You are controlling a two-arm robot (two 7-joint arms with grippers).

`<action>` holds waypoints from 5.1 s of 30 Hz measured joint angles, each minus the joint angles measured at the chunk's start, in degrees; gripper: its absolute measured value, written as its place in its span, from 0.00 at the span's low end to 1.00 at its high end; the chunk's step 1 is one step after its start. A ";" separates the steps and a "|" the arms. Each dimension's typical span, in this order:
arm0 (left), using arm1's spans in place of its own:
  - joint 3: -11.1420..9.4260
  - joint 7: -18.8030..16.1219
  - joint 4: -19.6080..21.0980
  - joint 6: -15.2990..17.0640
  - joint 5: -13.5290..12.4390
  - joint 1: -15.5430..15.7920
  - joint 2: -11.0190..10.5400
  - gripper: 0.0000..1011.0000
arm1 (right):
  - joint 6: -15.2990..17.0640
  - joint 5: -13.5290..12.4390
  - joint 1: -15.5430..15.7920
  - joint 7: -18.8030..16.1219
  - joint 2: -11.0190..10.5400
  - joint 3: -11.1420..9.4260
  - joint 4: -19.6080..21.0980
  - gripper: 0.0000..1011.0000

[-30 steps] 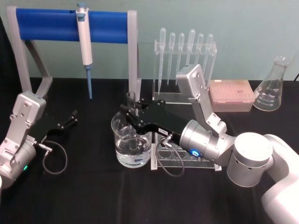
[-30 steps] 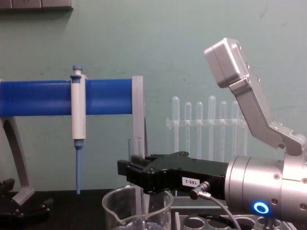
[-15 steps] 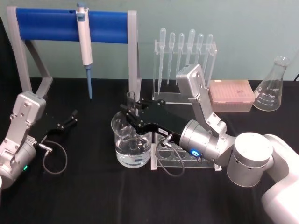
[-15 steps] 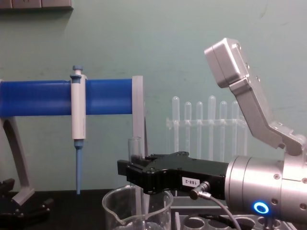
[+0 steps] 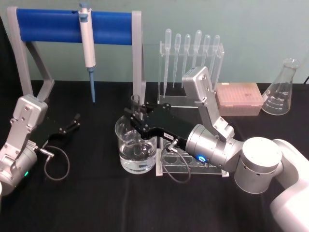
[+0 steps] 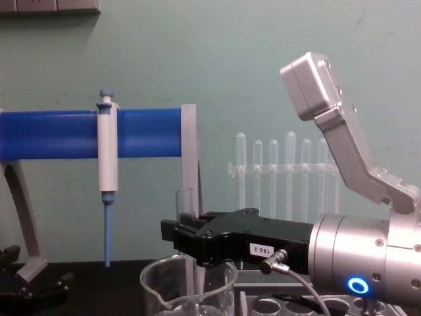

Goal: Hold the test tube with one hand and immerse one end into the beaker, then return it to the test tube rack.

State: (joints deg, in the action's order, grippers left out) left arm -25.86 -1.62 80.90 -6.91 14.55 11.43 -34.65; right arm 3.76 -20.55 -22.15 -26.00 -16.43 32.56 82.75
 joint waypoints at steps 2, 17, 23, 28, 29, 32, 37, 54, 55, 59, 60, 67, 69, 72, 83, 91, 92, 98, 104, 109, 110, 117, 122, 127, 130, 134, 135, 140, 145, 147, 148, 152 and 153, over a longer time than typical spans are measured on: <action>0.00 0.00 0.00 0.00 0.00 0.00 0.00 0.99 | 0.00 0.00 0.00 0.00 0.00 0.00 0.00 0.22; 0.00 0.00 0.00 0.00 0.00 0.00 0.00 0.99 | 0.00 0.00 0.00 0.00 0.00 0.00 0.00 0.23; 0.00 0.00 0.00 0.00 0.00 0.00 0.00 0.99 | 0.00 0.00 0.00 0.00 0.00 0.00 0.00 0.22; 0.00 0.00 0.00 0.00 0.00 0.00 0.00 0.99 | 0.00 0.00 0.00 0.00 0.00 0.00 0.00 0.22; 0.00 0.00 0.00 0.00 0.00 0.00 0.00 0.99 | 0.00 0.00 0.00 0.00 0.00 0.00 0.00 0.22; 0.00 0.00 0.00 0.00 0.00 0.00 0.00 0.99 | 0.00 0.00 0.00 0.00 0.00 0.00 0.00 0.22; 0.00 0.00 0.00 0.00 0.00 0.00 0.00 0.99 | 0.00 0.00 0.00 0.00 0.00 0.00 0.00 0.22; 0.00 0.00 0.00 0.00 0.00 0.00 0.00 0.99 | 0.00 0.00 0.00 0.00 0.00 0.00 0.00 0.22; 0.00 0.00 0.00 0.00 0.00 0.00 0.00 0.99 | 0.00 0.00 0.00 0.00 0.00 0.00 0.00 0.22; 0.00 0.00 0.00 0.00 0.00 0.00 0.00 0.99 | 0.02 0.05 0.04 0.00 0.00 -0.04 0.06 0.22; 0.00 0.00 0.00 0.00 0.00 0.00 0.00 0.99 | 0.22 0.16 0.15 0.00 -0.04 -0.12 0.55 0.22; 0.00 0.00 0.00 0.00 0.00 0.00 0.00 0.99 | 2.16 0.05 1.01 0.16 -1.08 -1.05 5.06 0.22; 0.00 0.00 0.00 0.00 0.00 0.00 0.00 0.99 | 2.76 -0.01 1.15 0.33 -1.40 -1.29 6.49 0.23; 0.00 0.00 0.00 0.00 0.00 0.00 0.00 0.99 | 3.99 0.01 1.20 0.94 -2.18 -1.84 9.69 0.22; 0.00 0.00 0.00 0.00 0.00 0.00 0.00 0.99 | 7.50 -1.77 1.58 2.44 -5.06 -4.81 19.76 0.22; 0.00 0.00 0.00 0.00 0.00 0.00 0.00 0.99 | 8.99 -2.81 5.05 5.20 -8.83 -8.18 26.52 0.22; 0.00 0.00 -0.01 0.00 0.00 0.00 0.00 0.99 | 9.16 -2.76 5.92 5.69 -9.61 -8.84 27.36 0.22; 0.00 0.00 0.00 0.00 0.00 0.00 0.00 0.99 | 8.84 -2.41 9.65 7.37 -11.90 -11.55 28.72 0.22; 0.00 0.00 0.00 0.00 0.00 0.00 0.00 0.99 | 7.31 -1.93 12.38 8.45 -12.20 -13.67 27.39 0.23; 0.00 0.00 0.00 0.00 0.00 0.00 0.00 0.99 | 5.78 -2.63 12.99 7.99 -10.93 -14.14 24.34 0.22; 0.00 0.00 0.00 0.00 0.00 0.00 0.00 0.99 | 5.60 -2.72 13.03 7.90 -10.72 -14.14 23.94 0.22; 0.00 0.00 0.00 0.00 0.00 0.00 0.00 0.99 | 4.94 -3.19 13.37 7.33 -9.66 -13.82 21.93 0.22; 0.00 0.00 0.00 0.00 0.00 0.00 0.00 0.99 | 5.21 -3.11 14.31 7.41 -9.69 -13.75 22.49 0.22; 0.00 0.00 0.00 0.00 0.00 0.00 0.00 0.99 | 5.52 -2.61 15.18 7.82 -9.91 -13.77 23.44 0.22; 0.00 0.00 0.00 0.00 0.00 0.00 0.00 0.99 | 5.58 -2.33 15.47 7.89 -9.87 -13.74 23.44 0.22; 0.00 0.00 0.00 0.00 0.00 0.00 0.00 0.99 | 5.57 -2.20 15.75 7.91 -9.51 -13.75 22.62 0.22; 0.00 0.00 0.00 0.00 0.00 0.00 0.00 0.99 | 5.55 -2.20 15.77 7.91 -9.46 -13.76 22.50 0.22; 0.00 0.00 0.00 0.00 0.01 0.00 0.00 0.99 | 5.44 -2.04 15.89 7.89 -9.22 -13.82 21.99 0.22; 0.00 0.00 0.00 0.00 0.00 0.00 0.00 0.99 | 5.43 -1.33 16.18 8.19 -9.03 -13.78 21.83 0.22; 0.00 0.00 0.00 0.00 0.00 0.00 0.00 0.99 | 5.44 -1.05 16.31 8.28 -8.97 -13.68 21.73 0.22; 0.00 0.00 0.00 0.00 0.00 0.00 0.00 0.99 | 5.43 -0.74 16.44 8.34 -8.87 -13.57 21.56 0.22; 0.00 0.00 0.00 0.00 0.00 0.00 0.00 0.99 | 5.44 -0.03 16.79 8.45 -8.61 -13.24 21.03 0.22; 0.00 0.00 0.00 0.00 0.00 0.00 0.00 0.99 | 5.43 0.17 16.86 8.50 -8.54 -13.18 20.93 0.22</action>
State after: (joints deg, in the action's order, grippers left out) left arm -25.86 -1.62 80.90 -6.91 14.55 11.43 -34.64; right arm 9.19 -20.38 -5.29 -17.50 -24.97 19.39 103.69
